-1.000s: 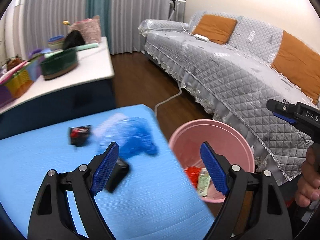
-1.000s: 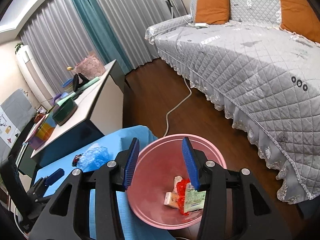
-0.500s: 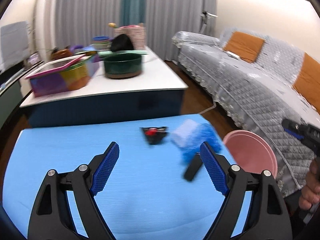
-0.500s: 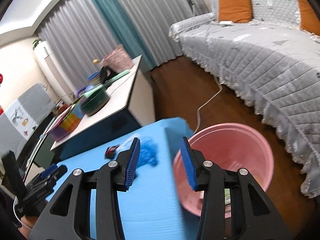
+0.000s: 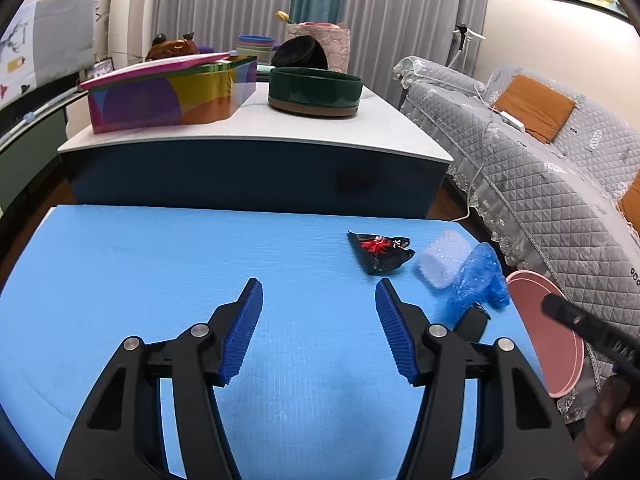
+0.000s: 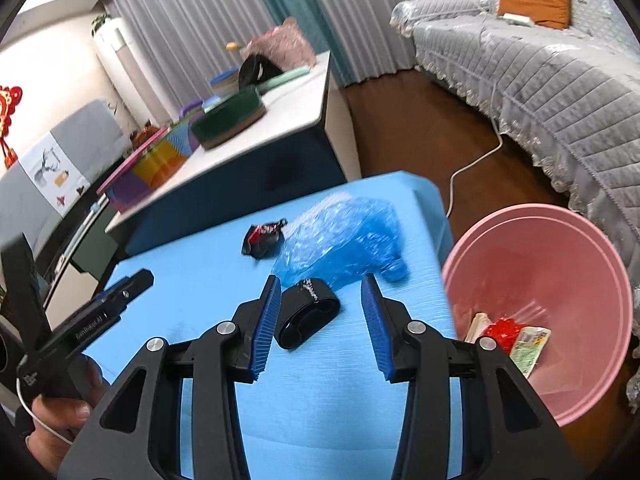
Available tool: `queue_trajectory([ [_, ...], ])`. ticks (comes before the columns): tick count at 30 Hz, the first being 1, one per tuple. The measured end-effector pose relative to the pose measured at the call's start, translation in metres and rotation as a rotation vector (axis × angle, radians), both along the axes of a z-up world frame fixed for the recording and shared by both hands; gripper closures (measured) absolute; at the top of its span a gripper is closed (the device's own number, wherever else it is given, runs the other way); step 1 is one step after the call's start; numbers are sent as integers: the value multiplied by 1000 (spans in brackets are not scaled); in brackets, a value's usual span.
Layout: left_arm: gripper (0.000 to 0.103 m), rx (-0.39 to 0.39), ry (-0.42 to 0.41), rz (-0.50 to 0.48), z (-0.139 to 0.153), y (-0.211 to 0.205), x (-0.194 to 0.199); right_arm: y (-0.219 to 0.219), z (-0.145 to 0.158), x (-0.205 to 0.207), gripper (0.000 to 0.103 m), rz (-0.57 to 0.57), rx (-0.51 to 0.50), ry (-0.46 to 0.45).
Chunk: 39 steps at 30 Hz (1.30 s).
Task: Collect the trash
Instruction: 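Bring both open tools back over the remaining trash on the table, then close the right tool on the black strap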
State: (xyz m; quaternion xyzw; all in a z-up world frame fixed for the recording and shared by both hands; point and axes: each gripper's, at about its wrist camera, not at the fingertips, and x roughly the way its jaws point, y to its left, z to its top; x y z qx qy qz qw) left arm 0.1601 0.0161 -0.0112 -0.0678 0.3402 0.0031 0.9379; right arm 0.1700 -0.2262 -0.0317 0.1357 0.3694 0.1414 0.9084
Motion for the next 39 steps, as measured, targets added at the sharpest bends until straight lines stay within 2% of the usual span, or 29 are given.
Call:
queue_trajectory([
  [8,49,-6,17,-4,-13,4,12,19,-29,25,56,55,-14,79],
  [16,51,-30,35,-42,-19,-10,36,25,-44,35,55,97,-1,136],
  [19,51,-28,41,-65,-24,-21,51,27,-43,35,66,115,-8,133],
  [21,51,-19,42,-81,-27,-30,60,28,-45,35,82,136,-3,139],
  [23,51,-13,54,-91,-33,-37,70,30,-46,34,93,157,-12,142],
  [26,53,-11,79,-92,-41,-42,82,31,-47,32,102,181,-27,136],
  [31,66,1,135,-81,-56,-49,101,29,-47,31,103,190,-26,136],
  [34,84,12,182,-75,-66,-50,109,28,-48,30,103,193,-22,139],
  [35,94,5,186,-76,-67,-50,109,28,-48,31,103,194,-22,139],
  [39,95,15,178,-55,-62,-45,104,28,-46,30,102,194,-15,134],
])
